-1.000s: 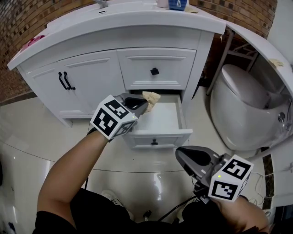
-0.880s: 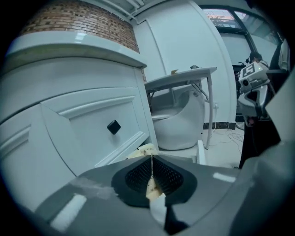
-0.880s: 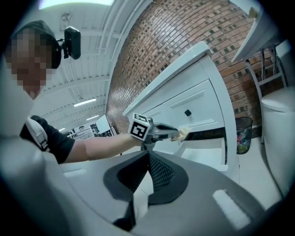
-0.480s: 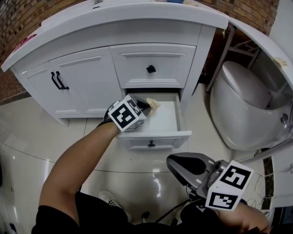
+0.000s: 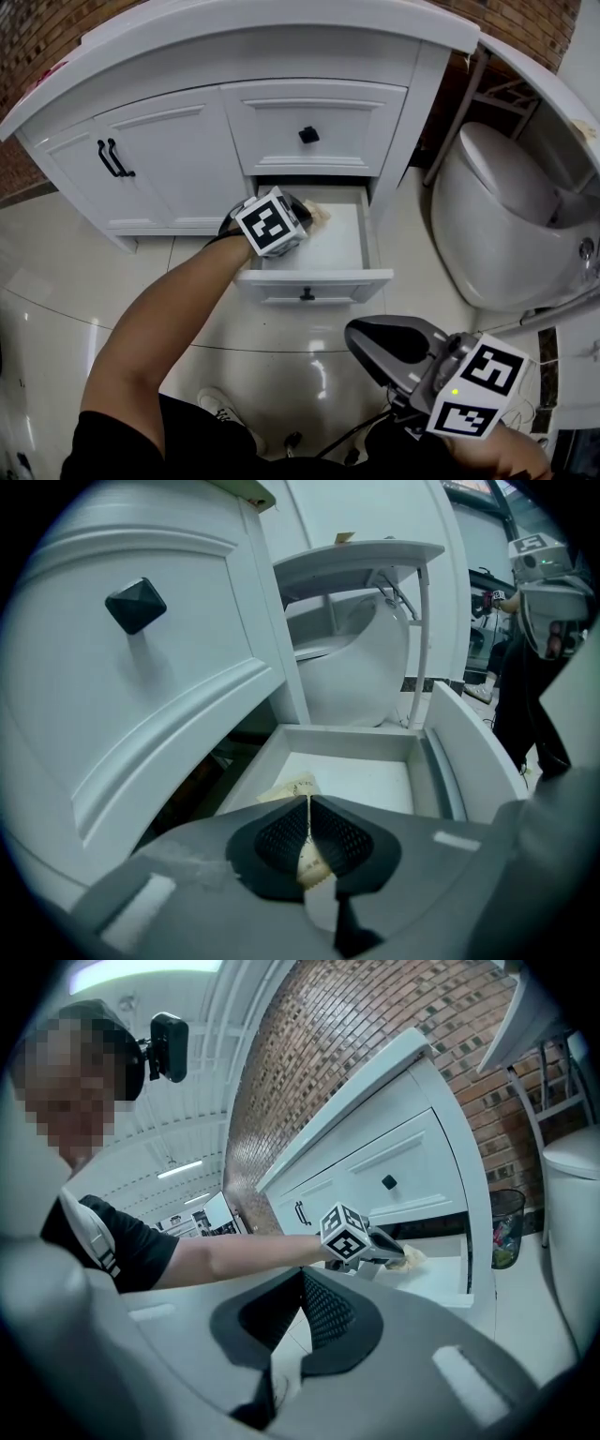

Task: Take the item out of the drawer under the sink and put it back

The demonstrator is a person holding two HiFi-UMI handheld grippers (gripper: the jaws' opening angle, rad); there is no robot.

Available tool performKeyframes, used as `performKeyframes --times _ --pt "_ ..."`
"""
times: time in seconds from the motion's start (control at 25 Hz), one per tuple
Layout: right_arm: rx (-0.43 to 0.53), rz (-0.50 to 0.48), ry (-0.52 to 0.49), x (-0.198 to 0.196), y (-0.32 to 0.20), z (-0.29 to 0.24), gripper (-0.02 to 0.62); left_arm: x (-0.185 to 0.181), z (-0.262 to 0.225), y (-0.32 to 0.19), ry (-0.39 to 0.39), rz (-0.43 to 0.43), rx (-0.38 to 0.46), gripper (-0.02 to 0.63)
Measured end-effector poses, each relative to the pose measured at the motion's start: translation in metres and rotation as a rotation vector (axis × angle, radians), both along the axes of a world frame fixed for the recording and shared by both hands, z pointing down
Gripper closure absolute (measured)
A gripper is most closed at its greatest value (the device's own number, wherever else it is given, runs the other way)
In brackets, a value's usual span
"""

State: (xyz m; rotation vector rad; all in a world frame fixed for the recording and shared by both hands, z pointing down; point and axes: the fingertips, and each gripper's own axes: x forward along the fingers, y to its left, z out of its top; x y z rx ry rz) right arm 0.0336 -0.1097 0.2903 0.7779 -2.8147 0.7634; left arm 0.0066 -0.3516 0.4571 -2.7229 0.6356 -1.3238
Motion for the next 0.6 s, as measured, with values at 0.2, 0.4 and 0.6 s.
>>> performKeyframes --times 0.2,0.4,0.6 --pt "-0.002 0.003 0.000 0.002 -0.002 0.001 0.592 0.008 0.007 0.000 -0.010 0.028 -0.011 0.587" --pt "-0.002 0.007 -0.001 0.002 -0.003 0.000 0.592 0.007 0.013 -0.001 -0.023 0.022 -0.023 0.556" --pt "0.000 0.006 0.008 0.003 -0.002 0.002 0.592 0.003 0.005 -0.001 -0.018 0.010 -0.001 0.551"
